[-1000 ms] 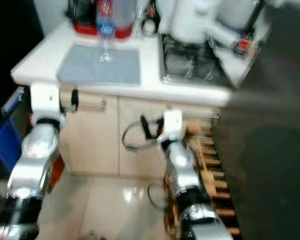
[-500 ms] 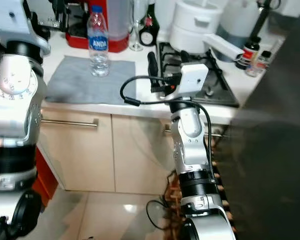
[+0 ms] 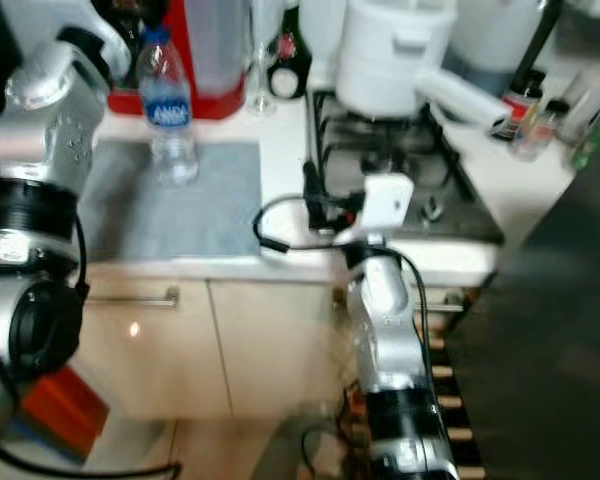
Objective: Restocking fridge
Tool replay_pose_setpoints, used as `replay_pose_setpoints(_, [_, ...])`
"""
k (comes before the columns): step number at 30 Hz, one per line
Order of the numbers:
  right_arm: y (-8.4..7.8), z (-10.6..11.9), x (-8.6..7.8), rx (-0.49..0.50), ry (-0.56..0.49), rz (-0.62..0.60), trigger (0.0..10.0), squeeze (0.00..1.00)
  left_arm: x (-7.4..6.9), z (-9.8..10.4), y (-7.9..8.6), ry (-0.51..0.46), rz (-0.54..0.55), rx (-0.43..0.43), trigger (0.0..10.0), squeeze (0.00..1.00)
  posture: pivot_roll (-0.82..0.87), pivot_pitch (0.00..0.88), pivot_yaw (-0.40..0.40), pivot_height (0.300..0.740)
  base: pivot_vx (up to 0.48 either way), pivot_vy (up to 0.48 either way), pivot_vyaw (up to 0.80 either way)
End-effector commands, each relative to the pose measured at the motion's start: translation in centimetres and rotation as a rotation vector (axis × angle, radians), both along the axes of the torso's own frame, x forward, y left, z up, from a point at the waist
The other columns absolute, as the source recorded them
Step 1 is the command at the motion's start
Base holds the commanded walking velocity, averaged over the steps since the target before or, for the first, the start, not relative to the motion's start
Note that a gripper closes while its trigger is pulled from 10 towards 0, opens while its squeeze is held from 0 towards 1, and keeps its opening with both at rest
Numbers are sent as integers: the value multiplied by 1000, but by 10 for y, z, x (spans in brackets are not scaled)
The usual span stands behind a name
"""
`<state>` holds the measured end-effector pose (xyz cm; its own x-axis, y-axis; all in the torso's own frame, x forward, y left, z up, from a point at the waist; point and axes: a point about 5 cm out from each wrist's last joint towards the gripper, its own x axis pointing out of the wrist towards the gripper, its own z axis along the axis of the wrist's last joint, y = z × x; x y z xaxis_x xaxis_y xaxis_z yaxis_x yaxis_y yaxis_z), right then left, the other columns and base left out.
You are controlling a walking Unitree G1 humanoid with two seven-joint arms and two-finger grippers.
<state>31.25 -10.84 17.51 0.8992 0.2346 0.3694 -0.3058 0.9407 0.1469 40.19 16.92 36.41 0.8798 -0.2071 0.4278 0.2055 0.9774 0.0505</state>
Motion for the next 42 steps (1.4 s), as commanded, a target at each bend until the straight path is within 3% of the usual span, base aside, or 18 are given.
replay_pose_setpoints(1, [9,8,-4,15,-14,72,10000,251,0,5,6,-15,-1,44,10000,0,-72,0,-11,740,0,0,0])
replay_pose_setpoints(11, [3,12,-13,22,32,197,10000,247,-7,23,7,-77,-104,103,10000,0,-81,0,-4,740,0,0,0])
replay_pose_setpoints(15, [7,12,-15,37,63,265,10000,243,-12,26,7,-90,-167,158,10000,0,-77,0,-7,740,0,0,0])
replay_pose_setpoints(19, [13,11,-16,44,86,311,10000,243,-7,15,7,-16,-184,186,10000,0,-71,0,-10,740,0,0,0])
replay_pose_setpoints(22, [17,8,-13,50,106,341,10000,247,4,-8,10,140,-181,161,10000,0,-66,0,-7,740,0,0,0])
replay_pose_setpoints(23, [17,8,-13,50,106,341,10000,247,4,-8,10,140,-181,161,10000,0,-66,0,-7,740,0,0,0])
replay_pose_setpoints(25, [27,11,-11,43,102,384,10000,247,11,-26,15,236,-170,110,10000,0,-70,0,-5,740,0,0,0])
replay_pose_setpoints(32, [41,15,-13,41,94,463,10000,243,14,-37,17,273,-175,57,10000,0,-73,0,-9,740,0,0,0])
replay_pose_setpoints(36, [42,15,-15,38,97,482,10000,243,14,-31,9,244,-229,40,10000,0,-78,0,-11,740,0,0,0])
replay_pose_setpoints(42, [43,14,-15,44,105,485,10000,239,14,-33,-3,232,-273,80,10000,0,-81,0,-12,740,0,0,0])
